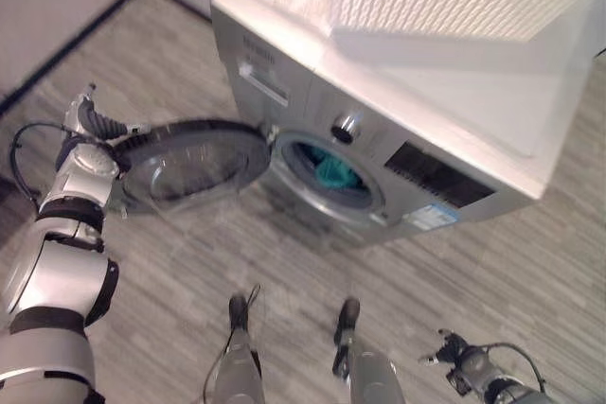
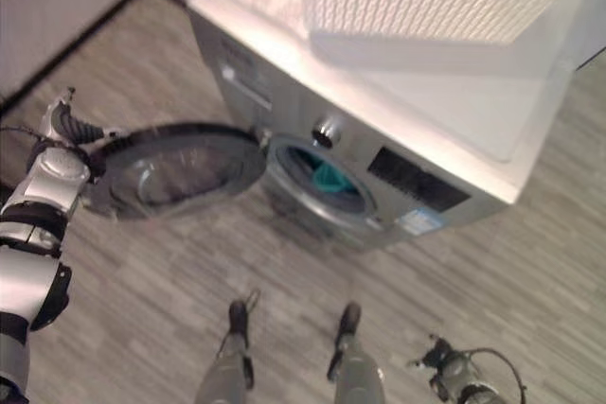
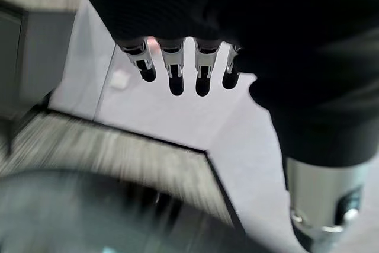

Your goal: Grab the laundry basket,head to the washer,open it,put in the laundry and shut it.

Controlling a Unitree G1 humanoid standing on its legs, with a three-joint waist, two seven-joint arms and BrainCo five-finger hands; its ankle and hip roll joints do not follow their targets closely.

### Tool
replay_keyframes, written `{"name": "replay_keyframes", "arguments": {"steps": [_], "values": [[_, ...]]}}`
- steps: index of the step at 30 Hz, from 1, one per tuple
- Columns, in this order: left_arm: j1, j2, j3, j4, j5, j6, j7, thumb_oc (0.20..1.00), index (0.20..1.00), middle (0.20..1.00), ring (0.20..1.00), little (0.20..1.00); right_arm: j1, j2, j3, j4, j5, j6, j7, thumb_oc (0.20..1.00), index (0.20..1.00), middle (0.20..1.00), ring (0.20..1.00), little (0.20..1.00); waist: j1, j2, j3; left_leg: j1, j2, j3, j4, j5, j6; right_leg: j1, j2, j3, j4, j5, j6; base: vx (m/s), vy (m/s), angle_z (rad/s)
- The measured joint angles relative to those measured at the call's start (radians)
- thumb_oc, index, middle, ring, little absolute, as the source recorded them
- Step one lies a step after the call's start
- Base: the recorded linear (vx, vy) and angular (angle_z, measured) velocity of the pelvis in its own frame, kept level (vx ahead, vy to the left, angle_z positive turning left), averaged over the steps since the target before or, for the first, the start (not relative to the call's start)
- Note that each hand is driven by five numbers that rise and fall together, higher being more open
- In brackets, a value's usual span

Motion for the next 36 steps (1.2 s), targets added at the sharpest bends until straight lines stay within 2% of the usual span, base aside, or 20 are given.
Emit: {"name": "replay_keyframes", "arguments": {"steps": [1,8,9,12,13,16,21,25,27,29,31,33,34,35,36], "values": [[-0.034,0.011,0.011,0.015,0.0,0.0,0.066,1.0,1.0,1.0,1.0,1.0,-0.023,-0.003,-0.001,-0.004,0.002,-0.001,-0.005,1.0,1.0,1.0,1.0,1.0,0.001,0.006,0.035,-0.029,0.002,-0.01,0.013,-0.007,0.01,-0.019,-0.001,-0.008,0.011,-0.003,-0.003,0.04,-0.024,0.18],[-0.034,0.005,0.056,0.068,-0.107,-0.03,0.071,1.0,1.0,1.0,1.0,1.0,-0.033,-0.003,0.072,-0.062,0.006,-0.017,-0.026,1.0,1.0,1.0,1.0,1.0,-0.002,-0.01,0.032,-0.04,-0.008,-0.011,0.013,-0.012,0.02,-0.022,-0.007,0.021,0.01,-0.007,0.003,0.0,0.003,0.07],[-0.024,0.024,0.078,0.077,-0.115,-0.037,0.067,1.0,1.0,1.0,1.0,1.0,-0.033,-0.001,0.111,-0.109,0.005,-0.022,-0.024,1.0,1.0,1.0,1.0,1.0,-0.007,-0.026,0.022,-0.037,-0.006,-0.007,0.015,-0.015,0.024,-0.022,-0.004,0.032,0.003,-0.007,0.003,0.03,0.01,-0.15],[0.023,0.071,0.088,0.077,-0.154,-0.036,0.016,1.0,1.0,1.0,1.0,1.0,-0.034,-0.002,0.112,-0.178,0.006,-0.024,-0.021,1.0,1.0,1.0,1.0,1.0,-0.016,-0.048,-0.005,-0.023,-0.003,0.014,0.016,-0.019,0.03,-0.023,-0.002,0.054,0.001,-0.007,0.003,0.04,-0.004,-0.19],[0.078,0.078,0.116,0.072,-0.154,-0.04,-0.005,1.0,1.0,1.0,1.0,1.0,-0.024,-0.002,0.113,-0.188,0.005,-0.036,-0.021,1.0,1.0,1.0,1.0,1.0,-0.027,-0.054,-0.043,-0.021,-0.003,0.02,0.015,-0.02,0.032,-0.023,-0.002,0.061,-0.009,-0.006,0.003,0.04,-0.019,-0.15],[0.182,0.055,0.15,0.072,-0.166,-0.035,-0.015,1.0,1.0,1.0,1.0,1.0,0.005,-0.003,0.112,-0.193,-0.003,-0.04,-0.02,1.0,1.0,1.0,1.0,1.0,-0.03,-0.064,-0.095,0.016,-0.003,0.044,0.007,-0.022,0.034,0.004,0.0,0.076,-0.029,-0.004,0.004,0.06,-0.006,-0.17],[0.363,-0.021,0.195,0.074,-0.191,-0.027,-0.029,1.0,1.0,1.0,1.0,1.0,0.061,-0.025,0.106,-0.198,-0.005,-0.04,-0.016,1.0,1.0,1.0,1.0,1.0,-0.023,-0.028,-0.15,0.086,-0.002,0.082,-0.034,-0.022,0.035,0.037,0.004,0.112,-0.049,0.0,0.008,0.02,0.003,-0.19],[0.43,-0.074,0.177,0.084,-0.188,-0.001,-0.047,1.0,1.0,1.0,1.0,1.0,0.087,-0.072,0.101,-0.218,-0.008,-0.04,0.003,1.0,1.0,1.0,1.0,1.0,-0.025,0.003,-0.167,0.115,-0.005,0.11,-0.038,-0.028,0.044,0.043,0.002,0.141,-0.05,0.005,0.011,0.0,-0.019,-0.18],[0.445,-0.111,0.119,0.053,-0.188,-0.003,-0.049,1.0,1.0,1.0,1.0,1.0,0.091,-0.089,0.088,-0.213,-0.013,-0.039,0.004,1.0,1.0,1.0,1.0,1.0,-0.026,0.021,-0.177,0.121,-0.005,0.126,-0.05,-0.029,0.045,0.037,0.002,0.151,-0.05,0.006,0.014,0.0,-0.031,-0.05],[0.482,-0.173,0.061,-0.039,-0.191,-0.007,-0.05,1.0,1.0,1.0,1.0,1.0,0.095,-0.104,0.059,-0.166,-0.029,-0.037,0.003,1.0,1.0,1.0,1.0,1.0,-0.019,0.063,-0.198,0.119,-0.011,0.129,-0.066,-0.042,0.065,0.026,-0.008,0.153,-0.047,0.01,0.022,0.0,-0.032,0.03],[0.507,-0.248,0.022,-0.064,-0.197,-0.029,-0.058,1.0,1.0,1.0,1.0,1.0,0.103,-0.108,0.061,-0.14,-0.046,-0.034,0.003,1.0,1.0,1.0,1.0,1.0,-0.011,0.091,-0.206,0.12,-0.022,0.129,-0.066,-0.072,0.11,0.026,-0.017,0.153,-0.042,0.013,0.026,0.0,-0.033,0.07],[0.534,-0.317,0.014,-0.103,-0.233,-0.064,-0.063,1.0,1.0,1.0,1.0,1.0,0.109,-0.104,0.064,-0.122,-0.049,-0.034,0.004,1.0,1.0,1.0,1.0,1.0,-0.002,0.104,-0.203,0.119,-0.028,0.128,-0.065,-0.089,0.128,0.02,-0.024,0.155,-0.036,0.012,0.026,0.0,-0.047,0.08],[0.534,-0.365,-0.022,-0.111,-0.279,-0.083,-0.057,1.0,1.0,1.0,1.0,1.0,0.101,-0.094,0.067,-0.112,-0.053,-0.033,0.001,1.0,1.0,1.0,1.0,1.0,-0.003,0.113,-0.204,0.119,-0.03,0.13,-0.068,-0.096,0.117,0.008,-0.032,0.157,-0.027,0.009,0.028,0.01,-0.04,0.13],[0.534,-0.389,-0.054,-0.124,-0.313,-0.098,-0.044,1.0,1.0,1.0,1.0,1.0,0.098,-0.082,0.076,-0.111,-0.053,-0.028,-0.003,1.0,1.0,1.0,1.0,1.0,-0.005,0.113,-0.203,0.117,-0.03,0.141,-0.067,-0.116,0.087,0.007,-0.037,0.16,-0.025,0.008,0.03,0.02,-0.034,0.18],[0.533,-0.413,-0.063,-0.133,-0.312,-0.114,-0.051,1.0,1.0,1.0,1.0,1.0,0.096,-0.076,0.082,-0.102,-0.053,-0.031,-0.002,1.0,1.0,1.0,1.0,1.0,-0.009,0.111,-0.203,0.117,-0.029,0.163,-0.07,-0.124,0.074,0.006,-0.046,0.174,-0.029,-0.001,0.037,0.02,-0.026,0.21]]}}
